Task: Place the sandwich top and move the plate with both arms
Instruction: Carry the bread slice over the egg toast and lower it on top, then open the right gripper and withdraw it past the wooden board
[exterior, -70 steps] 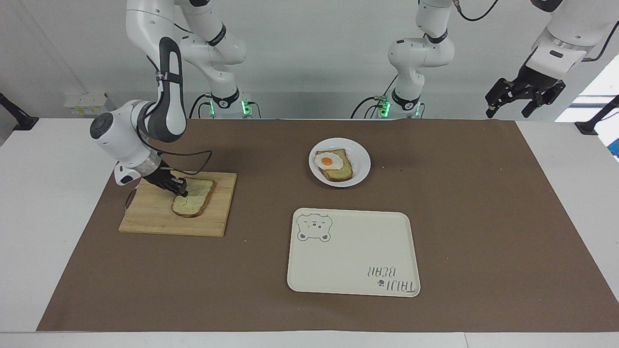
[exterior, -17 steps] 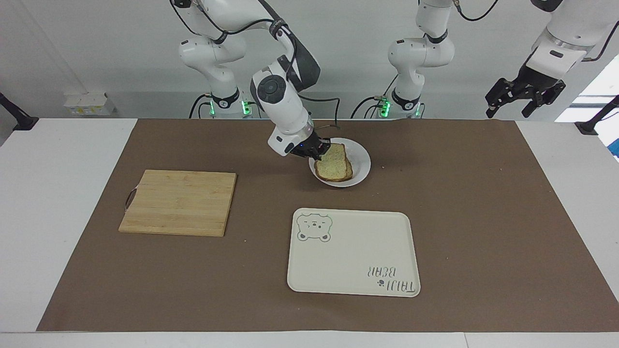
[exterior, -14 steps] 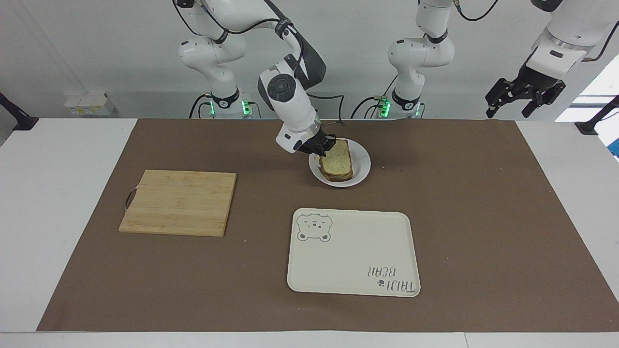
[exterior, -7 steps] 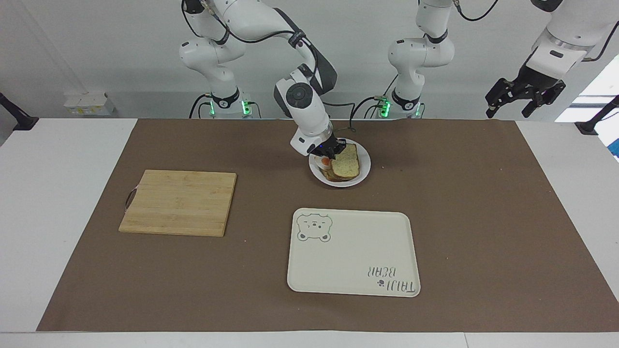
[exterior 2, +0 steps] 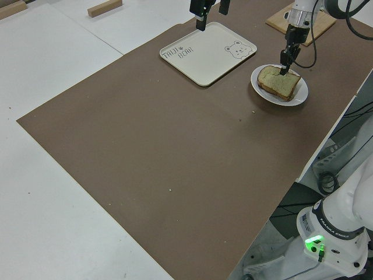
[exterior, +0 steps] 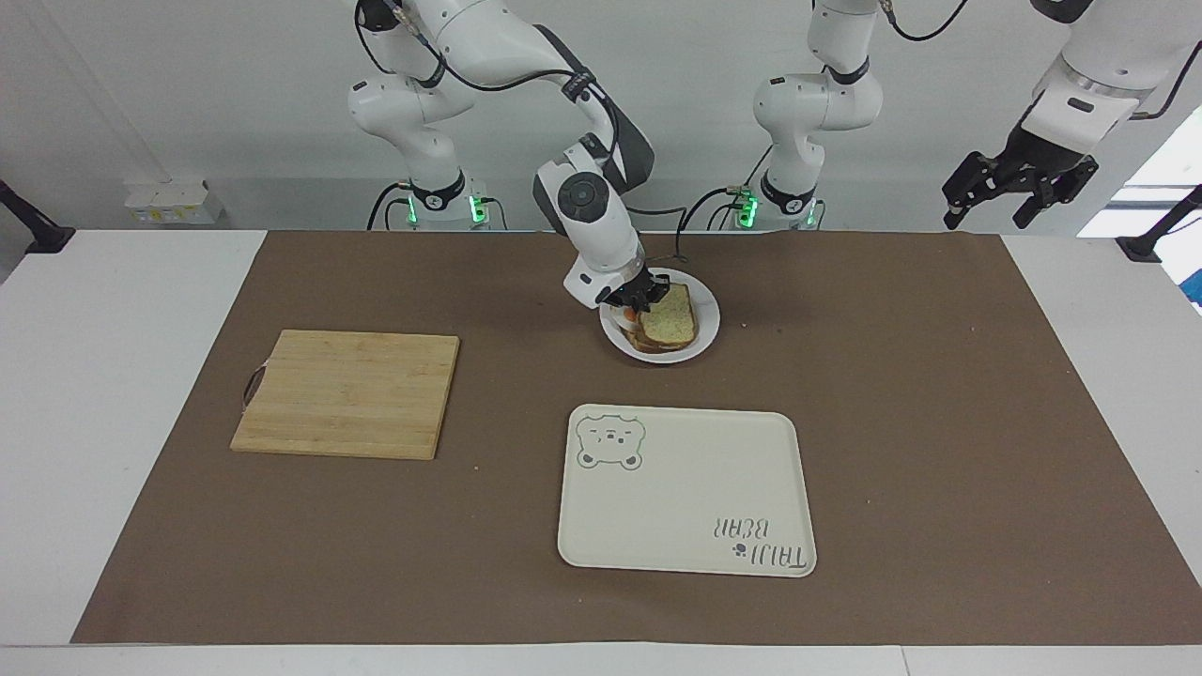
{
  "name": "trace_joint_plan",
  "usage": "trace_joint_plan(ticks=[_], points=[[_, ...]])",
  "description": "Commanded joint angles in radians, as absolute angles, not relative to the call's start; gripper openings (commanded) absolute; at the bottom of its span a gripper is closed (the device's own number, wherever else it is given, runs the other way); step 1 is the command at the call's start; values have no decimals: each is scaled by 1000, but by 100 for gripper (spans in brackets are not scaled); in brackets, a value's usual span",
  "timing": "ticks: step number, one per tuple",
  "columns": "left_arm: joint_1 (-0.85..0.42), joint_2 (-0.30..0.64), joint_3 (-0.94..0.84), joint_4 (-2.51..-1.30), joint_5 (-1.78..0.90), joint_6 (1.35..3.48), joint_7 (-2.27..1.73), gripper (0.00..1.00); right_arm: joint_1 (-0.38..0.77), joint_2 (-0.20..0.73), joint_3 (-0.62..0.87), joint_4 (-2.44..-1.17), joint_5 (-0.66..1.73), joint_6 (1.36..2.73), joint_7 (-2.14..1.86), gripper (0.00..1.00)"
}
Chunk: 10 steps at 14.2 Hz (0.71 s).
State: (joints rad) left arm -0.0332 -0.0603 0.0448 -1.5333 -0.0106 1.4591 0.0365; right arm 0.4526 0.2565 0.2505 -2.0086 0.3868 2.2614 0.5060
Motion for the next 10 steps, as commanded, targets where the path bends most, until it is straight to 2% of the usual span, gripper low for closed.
trace_joint_plan(ticks=[1, 3, 10], points=[[-29, -61, 43, -1519, -2, 1439, 28, 100, 454, 273, 247, -1964, 371, 2276, 506, 100], [-29, -63, 43, -1519, 0, 1439, 28, 100, 442, 272, 242, -1936, 324, 2273, 508, 100], [-29, -61, 43, -1519, 0, 1439, 28, 100, 331, 160, 238, -1933, 30, 2177, 500, 100]])
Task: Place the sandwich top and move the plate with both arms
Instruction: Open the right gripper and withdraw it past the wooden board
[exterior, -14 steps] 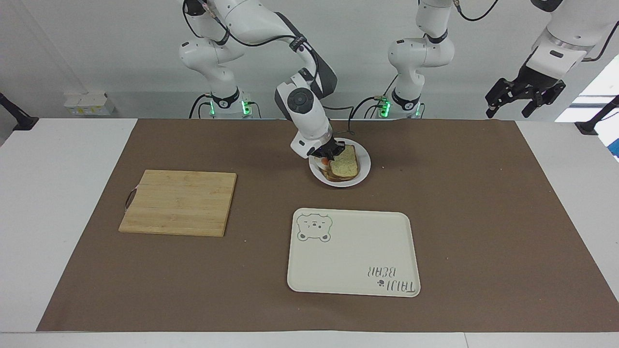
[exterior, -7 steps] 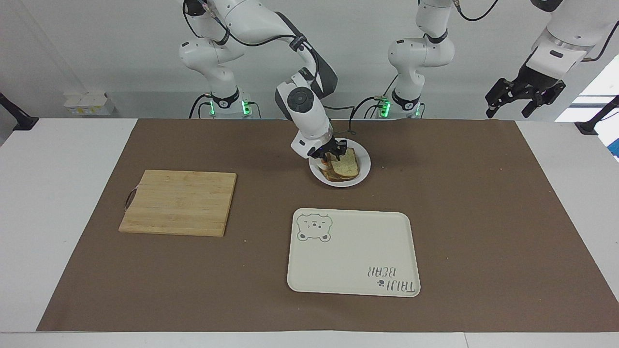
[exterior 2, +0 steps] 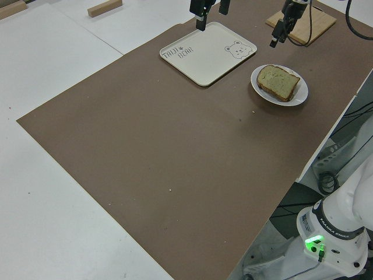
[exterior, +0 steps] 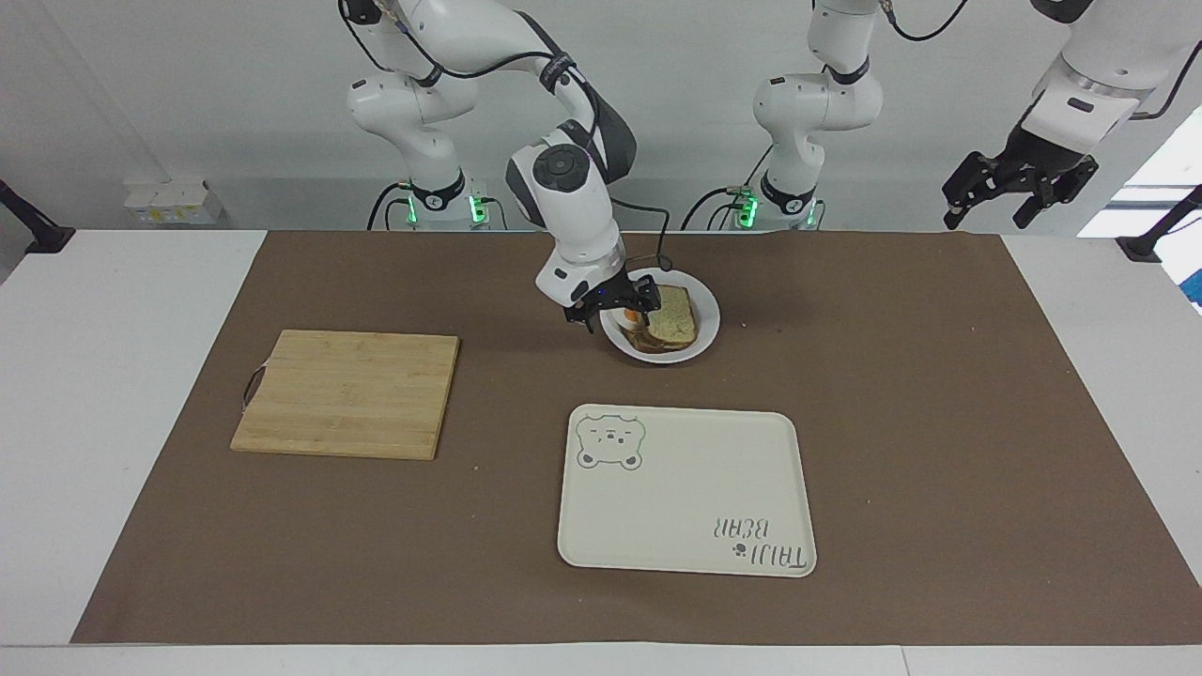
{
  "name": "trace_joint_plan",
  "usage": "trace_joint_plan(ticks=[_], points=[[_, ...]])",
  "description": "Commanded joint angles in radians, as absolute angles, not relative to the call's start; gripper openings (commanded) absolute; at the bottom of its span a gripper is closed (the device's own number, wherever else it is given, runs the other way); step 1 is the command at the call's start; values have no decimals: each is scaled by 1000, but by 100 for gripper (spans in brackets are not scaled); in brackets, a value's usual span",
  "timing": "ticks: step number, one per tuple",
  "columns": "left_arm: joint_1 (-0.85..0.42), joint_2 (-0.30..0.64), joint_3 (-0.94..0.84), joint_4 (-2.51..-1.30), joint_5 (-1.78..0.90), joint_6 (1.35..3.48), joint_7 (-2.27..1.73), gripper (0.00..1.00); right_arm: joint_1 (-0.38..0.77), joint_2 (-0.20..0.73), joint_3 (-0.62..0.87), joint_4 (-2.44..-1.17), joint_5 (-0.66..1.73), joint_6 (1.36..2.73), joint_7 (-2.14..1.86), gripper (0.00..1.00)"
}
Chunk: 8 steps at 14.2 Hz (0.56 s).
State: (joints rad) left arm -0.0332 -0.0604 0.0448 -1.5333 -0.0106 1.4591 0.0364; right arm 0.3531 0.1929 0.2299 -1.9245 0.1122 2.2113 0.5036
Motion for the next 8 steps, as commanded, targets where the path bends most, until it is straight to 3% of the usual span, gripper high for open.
trace_joint_plan(ticks=[1, 8], points=[[-29, -61, 43, -1519, 0, 1439, 28, 100, 315, 146, 238, -1933, -9, 2158, 500, 100], [-29, -61, 43, -1519, 0, 1439, 28, 100, 193, 101, 233, -1809, -28, 1994, 499, 100]])
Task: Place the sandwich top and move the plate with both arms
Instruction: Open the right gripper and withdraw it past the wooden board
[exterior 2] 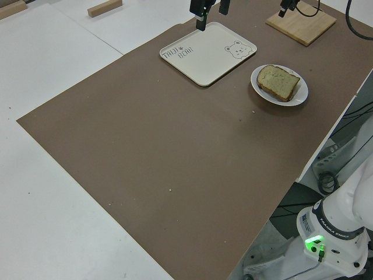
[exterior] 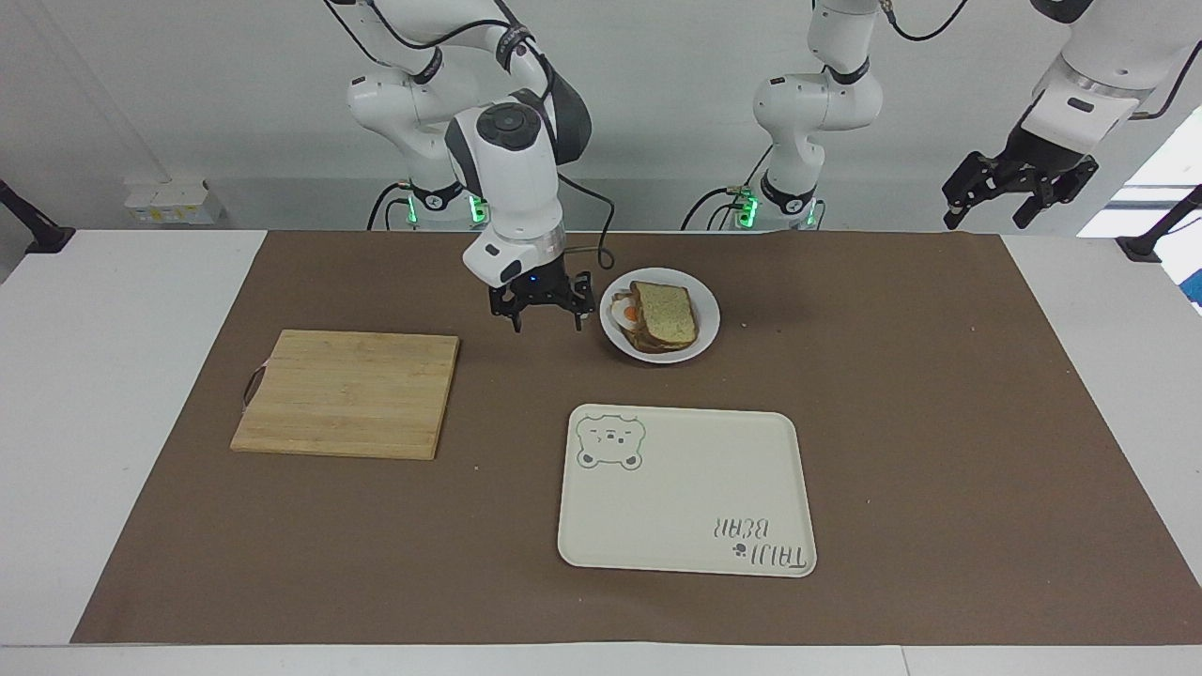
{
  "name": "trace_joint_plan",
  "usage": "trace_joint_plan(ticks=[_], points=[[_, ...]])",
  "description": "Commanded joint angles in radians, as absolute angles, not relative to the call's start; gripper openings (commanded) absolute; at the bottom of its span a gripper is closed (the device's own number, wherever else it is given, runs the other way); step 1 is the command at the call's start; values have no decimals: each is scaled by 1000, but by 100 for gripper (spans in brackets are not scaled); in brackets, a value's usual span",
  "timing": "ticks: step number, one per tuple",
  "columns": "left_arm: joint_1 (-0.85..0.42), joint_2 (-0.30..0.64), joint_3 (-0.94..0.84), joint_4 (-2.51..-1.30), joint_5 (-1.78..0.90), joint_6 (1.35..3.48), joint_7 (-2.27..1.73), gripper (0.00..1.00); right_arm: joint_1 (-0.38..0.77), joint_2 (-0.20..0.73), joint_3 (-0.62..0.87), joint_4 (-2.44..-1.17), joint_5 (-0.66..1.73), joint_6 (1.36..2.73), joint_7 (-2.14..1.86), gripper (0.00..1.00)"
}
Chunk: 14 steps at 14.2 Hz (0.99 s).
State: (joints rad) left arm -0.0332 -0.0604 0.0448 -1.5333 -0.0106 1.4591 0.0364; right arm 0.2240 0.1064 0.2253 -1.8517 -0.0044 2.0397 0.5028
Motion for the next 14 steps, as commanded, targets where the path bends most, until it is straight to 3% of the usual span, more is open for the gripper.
trace_joint_plan(ticks=[1, 8, 14], points=[[-29, -61, 43, -1519, 0, 1439, 28, 100, 175, 88, 235, -1802, -28, 1991, 496, 100], [-29, -61, 43, -1519, 0, 1439, 28, 100, 91, -41, 232, -1787, -9, 1892, 492, 100], [-29, -63, 43, -1519, 0, 1439, 28, 100, 17, -44, 232, -1669, -8, 1750, 492, 100]])
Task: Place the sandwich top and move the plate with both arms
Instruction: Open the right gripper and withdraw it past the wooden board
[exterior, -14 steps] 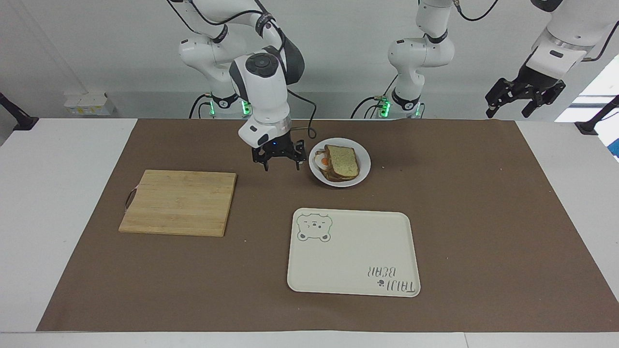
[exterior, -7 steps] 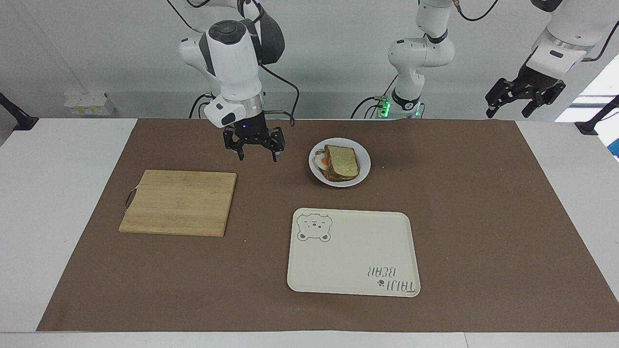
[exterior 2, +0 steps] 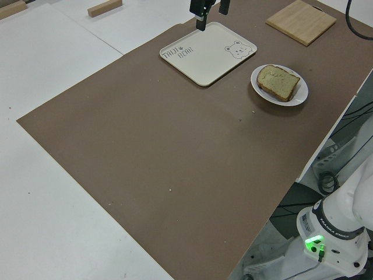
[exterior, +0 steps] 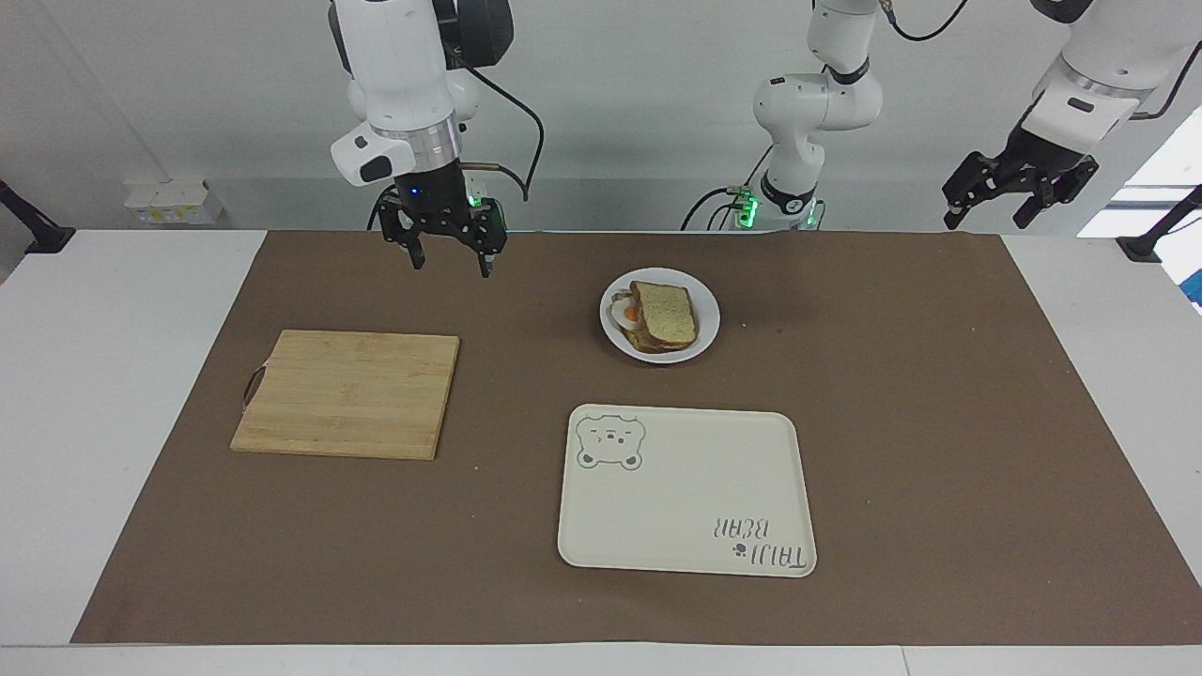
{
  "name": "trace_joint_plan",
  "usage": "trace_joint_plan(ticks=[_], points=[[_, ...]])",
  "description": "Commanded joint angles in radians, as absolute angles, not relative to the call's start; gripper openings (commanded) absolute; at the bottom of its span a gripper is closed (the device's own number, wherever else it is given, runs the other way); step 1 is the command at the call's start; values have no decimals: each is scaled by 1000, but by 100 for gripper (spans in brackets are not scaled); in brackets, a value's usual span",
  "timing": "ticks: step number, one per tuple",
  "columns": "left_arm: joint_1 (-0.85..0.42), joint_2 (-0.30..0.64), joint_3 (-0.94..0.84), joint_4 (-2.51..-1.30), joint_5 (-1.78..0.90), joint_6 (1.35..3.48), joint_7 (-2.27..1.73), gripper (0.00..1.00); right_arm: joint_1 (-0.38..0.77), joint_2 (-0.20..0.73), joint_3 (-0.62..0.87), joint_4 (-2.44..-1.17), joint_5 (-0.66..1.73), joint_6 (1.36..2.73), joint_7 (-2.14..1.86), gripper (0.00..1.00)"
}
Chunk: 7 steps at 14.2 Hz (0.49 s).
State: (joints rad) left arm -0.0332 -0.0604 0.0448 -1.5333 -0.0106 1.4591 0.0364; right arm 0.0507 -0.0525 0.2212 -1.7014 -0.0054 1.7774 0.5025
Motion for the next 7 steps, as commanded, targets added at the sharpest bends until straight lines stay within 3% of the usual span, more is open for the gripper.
trace_joint_plan(ticks=[1, 7], points=[[-29, -63, 43, -1519, 0, 1439, 28, 100, 8, -44, 229, -1663, -8, 1749, 492, 100], [-29, -61, 43, -1519, 0, 1439, 28, 100, -12, -67, 141, -1608, -5, 1674, 492, 100]])
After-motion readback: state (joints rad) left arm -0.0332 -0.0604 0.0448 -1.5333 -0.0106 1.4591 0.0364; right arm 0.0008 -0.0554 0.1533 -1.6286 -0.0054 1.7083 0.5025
